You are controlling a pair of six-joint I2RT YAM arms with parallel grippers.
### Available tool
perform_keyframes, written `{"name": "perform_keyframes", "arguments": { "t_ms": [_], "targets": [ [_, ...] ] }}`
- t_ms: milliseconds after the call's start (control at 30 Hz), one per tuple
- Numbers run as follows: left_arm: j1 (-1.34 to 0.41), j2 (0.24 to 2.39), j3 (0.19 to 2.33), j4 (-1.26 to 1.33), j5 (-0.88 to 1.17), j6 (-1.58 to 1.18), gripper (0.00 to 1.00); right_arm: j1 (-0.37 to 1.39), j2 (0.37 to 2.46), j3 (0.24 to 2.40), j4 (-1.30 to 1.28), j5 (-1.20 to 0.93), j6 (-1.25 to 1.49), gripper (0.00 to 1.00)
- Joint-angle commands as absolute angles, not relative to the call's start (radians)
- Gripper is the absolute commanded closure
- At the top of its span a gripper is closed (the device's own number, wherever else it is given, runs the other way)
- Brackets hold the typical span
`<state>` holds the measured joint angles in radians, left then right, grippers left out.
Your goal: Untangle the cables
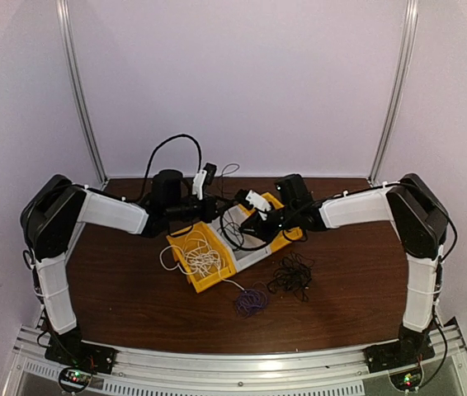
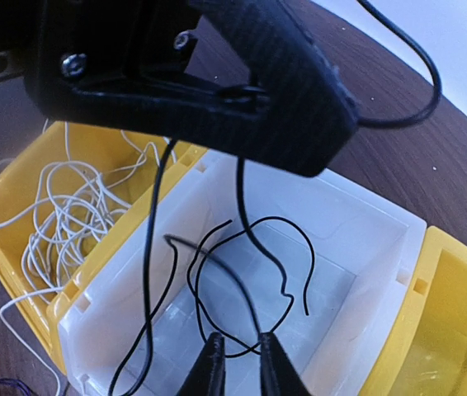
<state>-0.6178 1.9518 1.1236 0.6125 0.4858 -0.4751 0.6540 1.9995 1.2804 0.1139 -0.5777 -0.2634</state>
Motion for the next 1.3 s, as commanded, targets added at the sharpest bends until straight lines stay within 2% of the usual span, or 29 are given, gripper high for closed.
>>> {"name": "perform_keyframes", "arguments": {
  "t_ms": [0, 200, 367, 600, 933, 1133, 1267],
  "targets": [
    [-0.609, 1.952, 1.178, 0.448, 0.431, -0.357, 1.0, 0.649, 1.978, 1.287, 0.011, -0.544, -0.323, 0.77],
    [-0.609, 1.958, 1.207, 0.403, 0.378, -0.271, 1.0, 0.643, 1.891, 1.229, -0.085, -0.539, -0.377, 0.65],
    [-0.609, 1.98, 1.232, 0.382, 0.438, -0.209, 1.0, 0.601, 1.786, 1.198, -0.118, -0.661, -0.354, 0.59],
    [-0.611, 1.985, 1.234, 0.34, 0.451, -0.145, 1.0, 0.543, 1.766, 1.322, -0.053, -0.775, -0.189, 0.43],
    [-0.625, 1.983, 1.212, 0.387, 0.521, -0.128, 1.0, 0.552, 1.992, 1.552, 0.037, -0.892, 0.056, 0.35],
    [-0.639, 1.974, 1.2, 0.427, 0.553, -0.133, 1.0, 0.571, 2.056, 1.601, 0.039, -0.91, 0.09, 0.36],
    [-0.644, 1.974, 1.203, 0.431, 0.56, -0.133, 1.0, 0.571, 2.089, 1.631, 0.055, -0.935, 0.126, 0.39]
  ]
}}
